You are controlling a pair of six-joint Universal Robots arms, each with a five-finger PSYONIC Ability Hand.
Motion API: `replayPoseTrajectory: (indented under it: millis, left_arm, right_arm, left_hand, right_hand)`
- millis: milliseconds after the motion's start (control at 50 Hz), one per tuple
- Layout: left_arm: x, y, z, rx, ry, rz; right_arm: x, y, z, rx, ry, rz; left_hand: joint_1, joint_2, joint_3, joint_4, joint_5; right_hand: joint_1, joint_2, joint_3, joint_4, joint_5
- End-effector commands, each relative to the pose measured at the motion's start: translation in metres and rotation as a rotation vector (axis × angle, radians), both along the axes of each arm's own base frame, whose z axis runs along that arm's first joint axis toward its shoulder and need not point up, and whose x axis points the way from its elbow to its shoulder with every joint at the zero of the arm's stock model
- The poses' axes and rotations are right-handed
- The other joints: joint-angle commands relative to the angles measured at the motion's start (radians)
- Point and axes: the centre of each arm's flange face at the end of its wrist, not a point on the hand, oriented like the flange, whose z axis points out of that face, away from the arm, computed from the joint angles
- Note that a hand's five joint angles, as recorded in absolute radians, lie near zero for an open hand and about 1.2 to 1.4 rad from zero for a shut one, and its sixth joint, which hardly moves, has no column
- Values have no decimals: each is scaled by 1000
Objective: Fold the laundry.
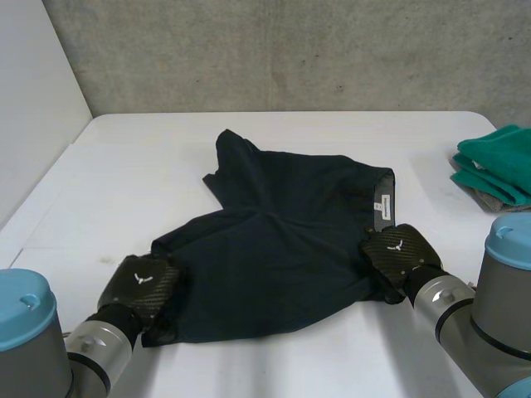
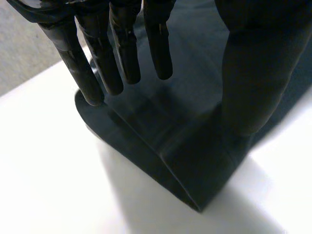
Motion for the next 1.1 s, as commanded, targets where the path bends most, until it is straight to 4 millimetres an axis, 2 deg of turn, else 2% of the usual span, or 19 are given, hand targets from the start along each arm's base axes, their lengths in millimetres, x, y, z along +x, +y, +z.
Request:
replayPoseTrajectory:
  millis: [20,80,180,280,320,340,400,420,440,480,520,580,680,760,840,860,920,980,1100]
  left_arm:
    - [-1,3,-15,53,-27,-11]
    - [-2,3,-17,55,-30,-14]
    - [-4,-3,-16,40,-23,-13]
    - [-8,-8,3,-42,-42,-36]
    - [-9,-8,21,-110,-37,-45]
    - [-8,-8,43,-186,-20,-49]
    - [-8,-8,77,-304,14,-49]
    - [-8,-7,101,-385,53,-46]
    - [-7,-6,112,-418,70,-44]
    - [-4,-1,142,-499,111,-38]
    - [-2,4,155,-525,124,-37]
    - [1,12,169,-539,136,-42]
    - [0,20,171,-516,130,-66]
    - [-3,19,162,-485,118,-88]
    - [-13,6,125,-357,56,-122]
    - [-15,3,119,-333,46,-127]
    - [-23,-11,91,-243,1,-135]
    - [-34,-32,71,-214,-14,-135]
    - [-52,-74,55,-254,0,-117]
  right_arm:
    - [-1,-1,1,-3,1,-12]
    - [-1,-2,2,-4,-3,-27]
    - [-2,-3,4,-5,-9,-34]
    - [-3,1,24,-39,-8,-24]
    - [-3,5,48,-78,-24,-15]
    - [-3,6,57,-89,-25,-12]
    - [-5,9,91,-140,-22,-1]
    - [-5,10,97,-151,-22,2]
    - [-6,11,114,-186,-30,3]
    - [-6,13,134,-228,-43,5]
    - [-8,19,159,-274,-57,7]
    - [-10,24,174,-285,-41,14]
    - [-13,33,178,-249,22,33]
    - [-15,37,168,-195,91,51]
    - [-17,39,147,-125,157,72]
    - [-16,33,134,-87,182,75]
    - [-18,19,114,-24,205,56]
    - [-17,6,102,-9,206,43]
    - [-6,-29,75,-35,172,16]
  left_hand:
    - [150,152,155,147,145]
    - [299,301,304,296,294]
    - [851,853,856,848,846]
    - [851,853,857,848,846]
    - [851,853,857,848,846]
    - [851,853,857,848,846]
    - [851,853,857,848,846]
    - [851,853,857,848,846]
    - [851,853,857,848,846]
    - [851,853,857,848,846]
    - [851,853,857,848,846]
    - [851,853,857,848,846]
    - [851,853,857,848,846]
    - [851,853,857,848,846]
    - [851,853,857,848,846]
    - [851,853,857,848,846]
    - [851,853,857,848,846]
    - [851,853,857,848,846]
    - [851,853,857,848,846]
  right_hand:
    - [432,223,227,207,250]
    - [432,223,227,207,250]
    - [432,223,227,207,250]
    - [432,223,227,207,250]
    - [432,223,227,207,250]
    - [432,223,227,207,250]
    - [432,223,227,207,250]
    - [432,223,227,207,250]
    - [432,223,227,207,250]
    - [432,223,227,207,250]
    - [432,223,227,207,250]
    - [432,223,227,207,250]
    - [432,223,227,207,250]
    - [432,223,227,207,250]
    - [432,223,227,207,250]
    - [432,223,227,207,250]
    - [432,223,227,207,250]
    - [432,223,227,207,250]
    - [432,223,227,207,250]
